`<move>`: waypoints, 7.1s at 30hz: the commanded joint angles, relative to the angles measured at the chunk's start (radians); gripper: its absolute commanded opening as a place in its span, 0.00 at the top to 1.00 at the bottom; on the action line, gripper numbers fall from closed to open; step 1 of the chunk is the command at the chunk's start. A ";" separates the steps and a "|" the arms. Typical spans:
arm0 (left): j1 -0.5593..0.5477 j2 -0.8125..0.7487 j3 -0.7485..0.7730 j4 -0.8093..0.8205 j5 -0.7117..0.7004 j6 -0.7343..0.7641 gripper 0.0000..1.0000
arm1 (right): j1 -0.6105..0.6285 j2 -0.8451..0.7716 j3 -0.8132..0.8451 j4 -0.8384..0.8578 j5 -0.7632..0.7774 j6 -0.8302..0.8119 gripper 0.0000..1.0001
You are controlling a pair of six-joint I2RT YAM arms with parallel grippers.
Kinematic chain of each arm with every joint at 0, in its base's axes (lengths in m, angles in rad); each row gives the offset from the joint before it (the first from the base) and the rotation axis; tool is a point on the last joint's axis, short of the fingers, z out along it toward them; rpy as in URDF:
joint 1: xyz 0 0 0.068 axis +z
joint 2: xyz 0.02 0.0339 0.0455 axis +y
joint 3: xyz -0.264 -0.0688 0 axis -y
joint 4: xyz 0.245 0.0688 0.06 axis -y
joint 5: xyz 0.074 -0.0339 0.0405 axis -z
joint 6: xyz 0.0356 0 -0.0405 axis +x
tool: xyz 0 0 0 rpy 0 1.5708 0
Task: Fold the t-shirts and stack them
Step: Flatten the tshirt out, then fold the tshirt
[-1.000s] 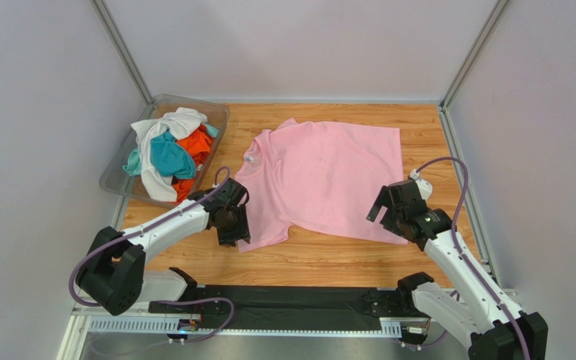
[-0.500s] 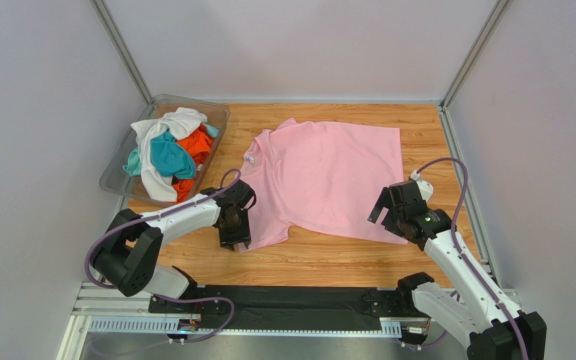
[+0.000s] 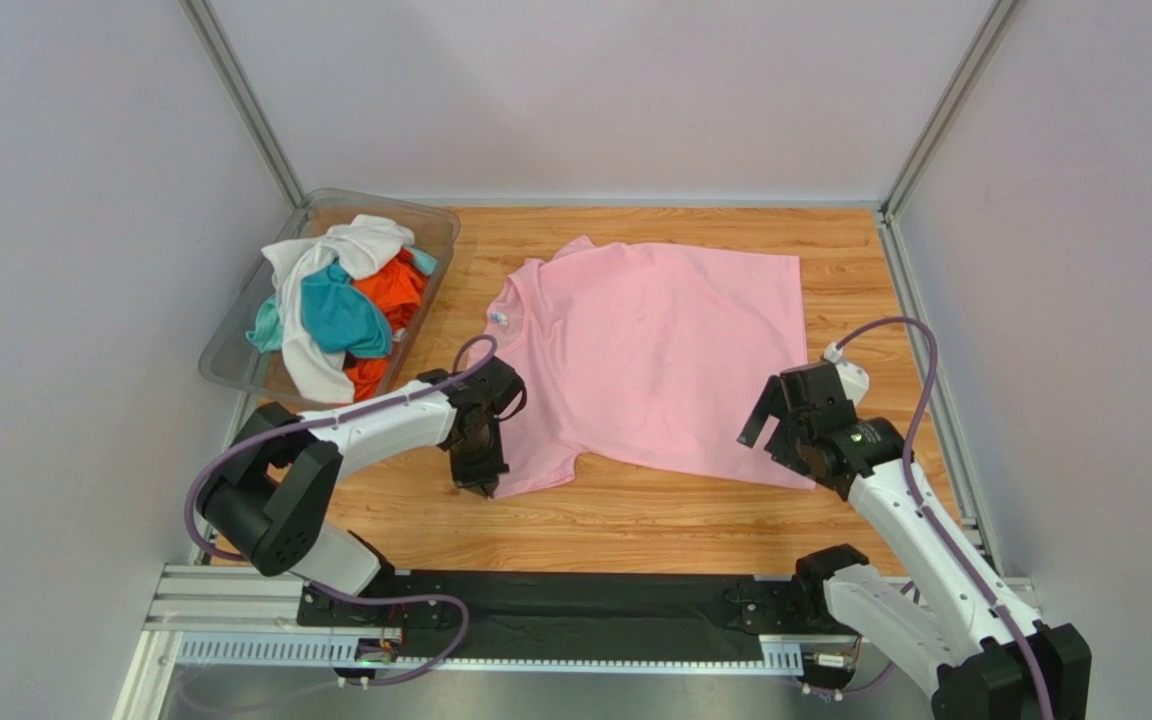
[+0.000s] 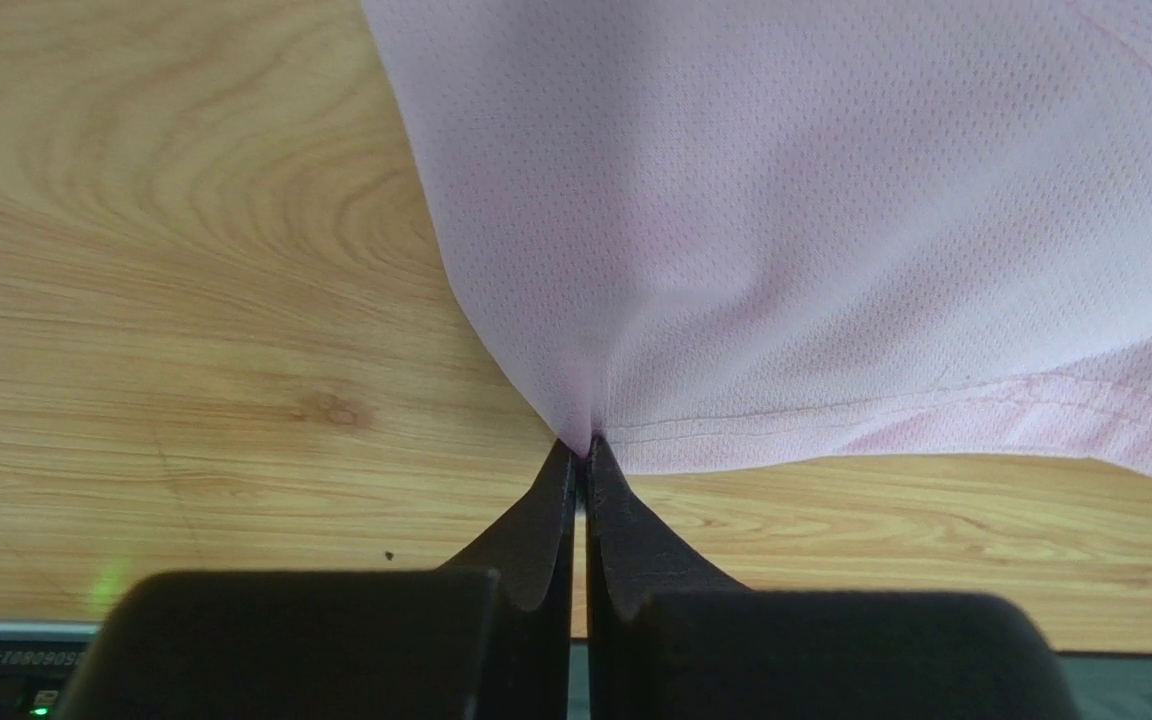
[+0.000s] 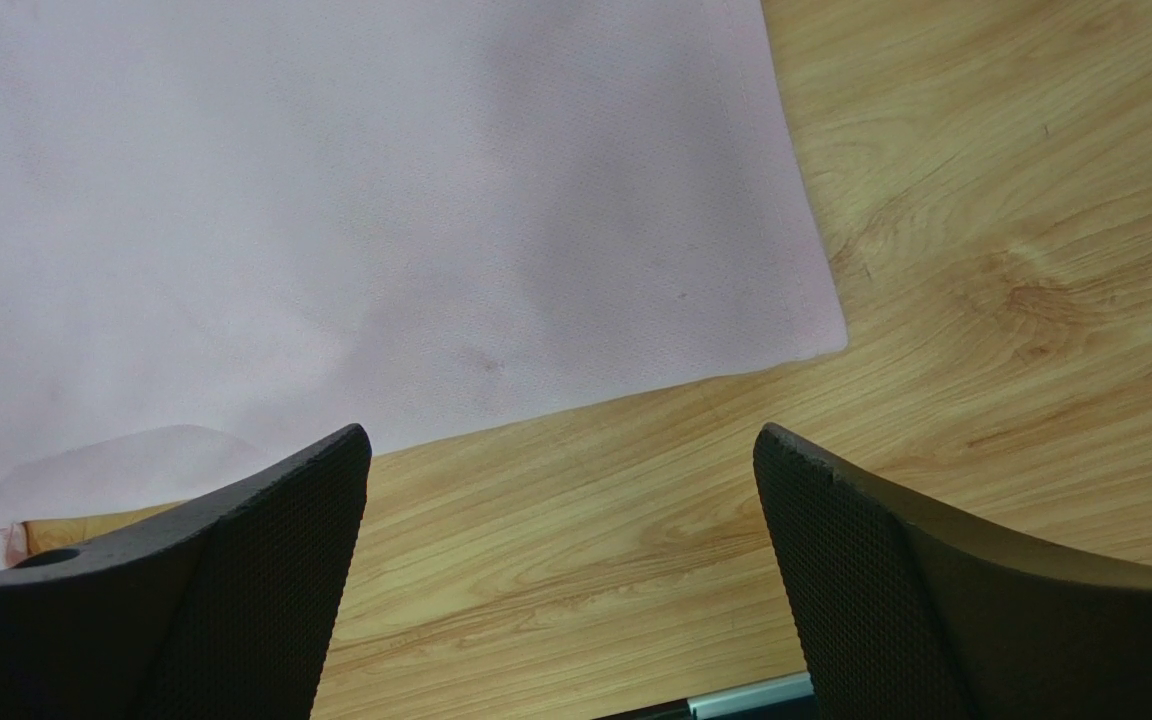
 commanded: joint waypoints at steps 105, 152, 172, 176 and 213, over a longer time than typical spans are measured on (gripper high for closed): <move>0.130 -0.396 1.271 -0.005 -0.165 0.497 1.00 | -0.084 -0.041 1.096 -0.094 -0.082 -0.232 1.00; 0.320 0.414 0.858 0.269 0.007 0.337 1.00 | -0.409 0.969 0.909 0.187 -0.451 -0.317 1.00; 0.271 0.025 0.421 0.263 -0.031 0.138 1.00 | -0.438 0.921 0.950 0.080 -0.487 -0.360 0.99; 0.263 0.005 0.366 0.262 -0.037 0.123 1.00 | -0.446 0.919 0.935 0.074 -0.497 -0.363 0.99; 0.243 -0.204 0.195 0.147 0.007 0.150 0.00 | -0.348 0.639 0.599 0.100 -0.444 -0.453 0.00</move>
